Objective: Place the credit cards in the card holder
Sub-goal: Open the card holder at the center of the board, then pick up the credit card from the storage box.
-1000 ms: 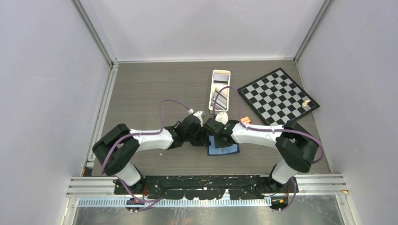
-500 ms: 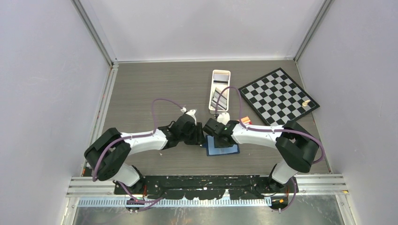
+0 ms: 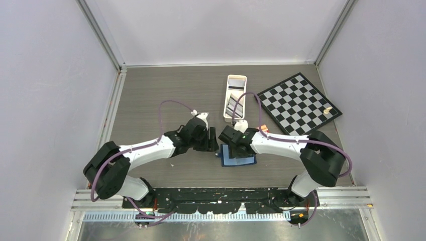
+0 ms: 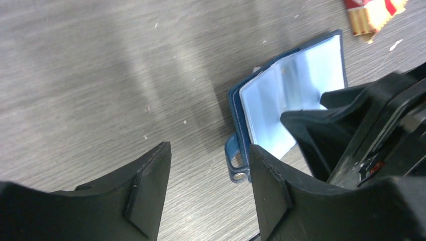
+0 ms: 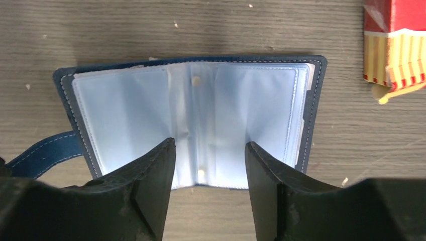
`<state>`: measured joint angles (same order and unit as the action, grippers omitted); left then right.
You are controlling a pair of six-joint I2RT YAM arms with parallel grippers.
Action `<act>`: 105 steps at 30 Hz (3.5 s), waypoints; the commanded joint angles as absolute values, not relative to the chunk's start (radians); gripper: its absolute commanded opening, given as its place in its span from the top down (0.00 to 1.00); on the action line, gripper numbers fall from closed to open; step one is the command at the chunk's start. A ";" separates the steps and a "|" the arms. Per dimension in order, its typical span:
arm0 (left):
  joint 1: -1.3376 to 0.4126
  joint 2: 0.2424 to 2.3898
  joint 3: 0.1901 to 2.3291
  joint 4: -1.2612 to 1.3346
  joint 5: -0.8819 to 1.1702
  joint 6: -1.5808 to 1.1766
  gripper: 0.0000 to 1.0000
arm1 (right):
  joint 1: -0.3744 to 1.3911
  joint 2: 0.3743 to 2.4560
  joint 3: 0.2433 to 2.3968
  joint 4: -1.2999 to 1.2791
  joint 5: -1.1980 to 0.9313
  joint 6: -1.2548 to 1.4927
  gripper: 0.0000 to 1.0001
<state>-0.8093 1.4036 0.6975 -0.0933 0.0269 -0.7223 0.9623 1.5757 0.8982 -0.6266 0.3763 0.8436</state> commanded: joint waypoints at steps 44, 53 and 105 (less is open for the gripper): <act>-0.771 1.587 0.862 0.057 0.340 -0.795 0.22 | 0.499 1.738 1.400 -0.501 0.043 0.029 0.19; -0.772 1.646 0.836 0.134 0.365 -0.824 0.35 | 0.517 1.810 1.444 -0.515 0.083 -0.059 0.20; -0.775 1.677 0.787 0.216 0.371 -0.893 1.00 | 0.660 1.923 1.508 -0.486 0.489 -0.232 0.72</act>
<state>-0.7704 1.6848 0.7948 0.1768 0.3634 -0.8886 0.6621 1.9739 1.4822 -0.5014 0.4561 -0.2123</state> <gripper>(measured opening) 0.071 0.299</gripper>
